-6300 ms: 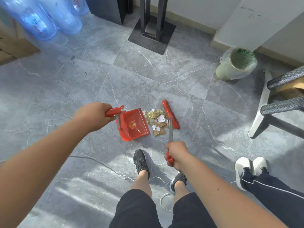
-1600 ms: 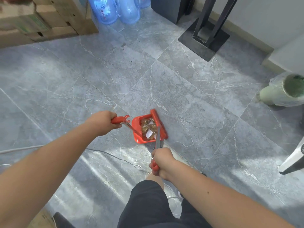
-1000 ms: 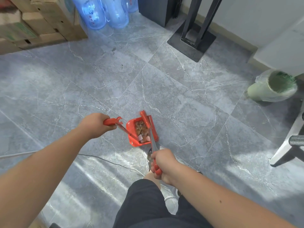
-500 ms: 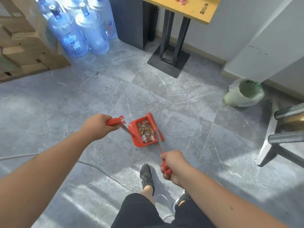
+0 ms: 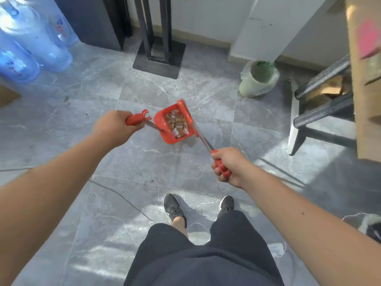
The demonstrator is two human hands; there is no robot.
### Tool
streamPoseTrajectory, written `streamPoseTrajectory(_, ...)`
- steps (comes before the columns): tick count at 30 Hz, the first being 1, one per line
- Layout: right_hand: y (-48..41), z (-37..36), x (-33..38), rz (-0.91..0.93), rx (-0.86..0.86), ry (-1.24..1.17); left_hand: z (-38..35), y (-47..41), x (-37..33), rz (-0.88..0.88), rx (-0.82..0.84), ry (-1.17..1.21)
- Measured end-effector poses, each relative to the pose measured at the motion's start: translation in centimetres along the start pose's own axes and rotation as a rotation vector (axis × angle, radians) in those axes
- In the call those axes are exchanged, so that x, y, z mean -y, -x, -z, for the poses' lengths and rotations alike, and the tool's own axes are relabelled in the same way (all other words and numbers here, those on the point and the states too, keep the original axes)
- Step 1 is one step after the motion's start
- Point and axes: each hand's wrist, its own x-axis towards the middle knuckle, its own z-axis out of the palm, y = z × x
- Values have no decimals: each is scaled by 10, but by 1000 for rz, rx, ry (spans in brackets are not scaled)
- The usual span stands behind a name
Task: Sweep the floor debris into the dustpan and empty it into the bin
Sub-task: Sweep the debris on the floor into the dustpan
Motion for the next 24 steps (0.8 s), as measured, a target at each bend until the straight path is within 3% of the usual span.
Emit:
streamPoseTrajectory(8, -1, 21, 2, 15, -11, -4, -1, -15, -37, -61, 4, -3)
streamPoseTrajectory(24, -5, -10, -12, -62, 71, 63, -5, 18, 8, 58, -28, 5)
